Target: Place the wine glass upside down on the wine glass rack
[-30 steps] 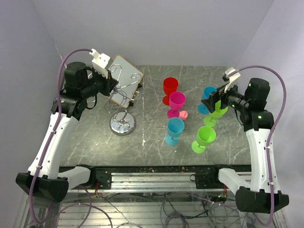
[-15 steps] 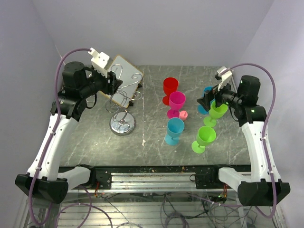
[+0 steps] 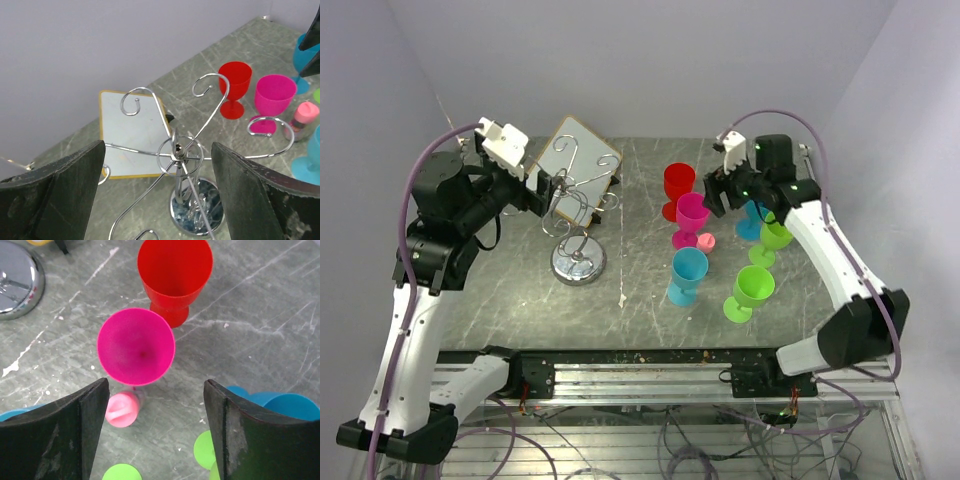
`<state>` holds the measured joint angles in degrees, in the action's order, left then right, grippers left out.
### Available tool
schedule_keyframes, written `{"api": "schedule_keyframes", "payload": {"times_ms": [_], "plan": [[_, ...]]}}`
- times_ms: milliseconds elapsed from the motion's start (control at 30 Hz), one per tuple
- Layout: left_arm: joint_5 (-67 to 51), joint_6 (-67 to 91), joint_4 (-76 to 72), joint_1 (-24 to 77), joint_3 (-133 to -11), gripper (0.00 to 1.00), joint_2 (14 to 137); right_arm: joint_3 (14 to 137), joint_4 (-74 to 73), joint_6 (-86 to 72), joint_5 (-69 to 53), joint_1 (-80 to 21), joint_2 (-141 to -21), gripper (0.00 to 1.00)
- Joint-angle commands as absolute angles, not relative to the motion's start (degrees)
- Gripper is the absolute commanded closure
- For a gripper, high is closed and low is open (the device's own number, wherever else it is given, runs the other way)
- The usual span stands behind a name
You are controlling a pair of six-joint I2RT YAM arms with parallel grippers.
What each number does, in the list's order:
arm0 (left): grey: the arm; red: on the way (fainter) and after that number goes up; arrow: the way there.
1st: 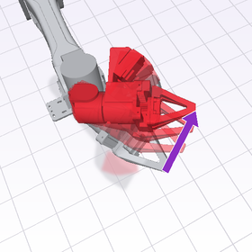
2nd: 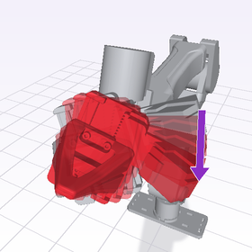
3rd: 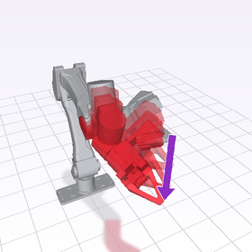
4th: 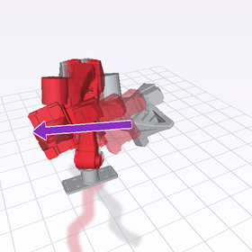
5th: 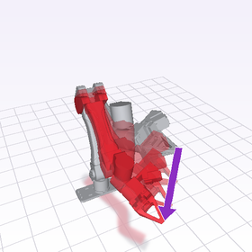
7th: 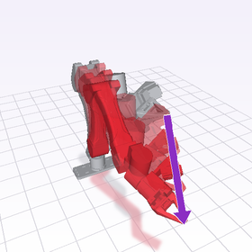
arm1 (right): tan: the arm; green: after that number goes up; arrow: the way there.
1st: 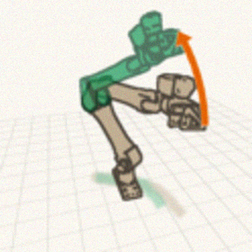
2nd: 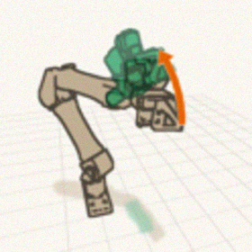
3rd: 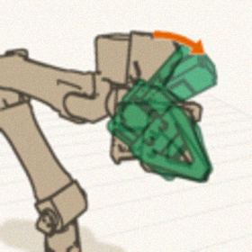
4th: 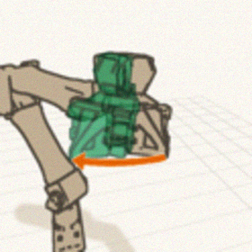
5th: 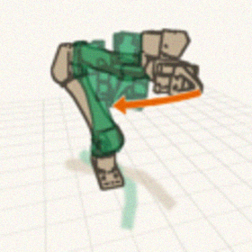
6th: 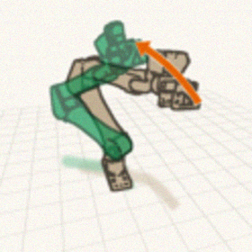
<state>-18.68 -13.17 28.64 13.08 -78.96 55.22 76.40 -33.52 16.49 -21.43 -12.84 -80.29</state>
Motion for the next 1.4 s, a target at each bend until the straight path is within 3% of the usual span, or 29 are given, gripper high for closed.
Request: {"api": "schedule_keyframes", "payload": {"times_ms": [0,233,700,1033,1367], "plan": [[-13.6,-17.0,31.2,12.4,-79.5,0.04,53.9,82.0,-35.7,14.6,-12.8,-16.4,-86.2,0.29],[-13.7,-17.4,31.9,11.8,-80.6,0.06,53.6,85.0,-37.0,14.6,-6.2,-18.7,-91.7,0.44],[-14.5,-17.4,32.8,11.3,-82.4,0.08,55.1,86.2,-37.5,15.1,-8.0,-18.9,-97.5,0.68],[-13.9,-18.1,34.1,11.0,-82.7,0.07,55.7,89.4,-39.8,16.3,-15.4,-18.9,-100.0,1.00],[-7.9,-16.1,35.3,11.1,-85.5,0.01,56.5,96.1,-40.5,19.9,-35.9,-19.2,-98.9,1.00]]}}
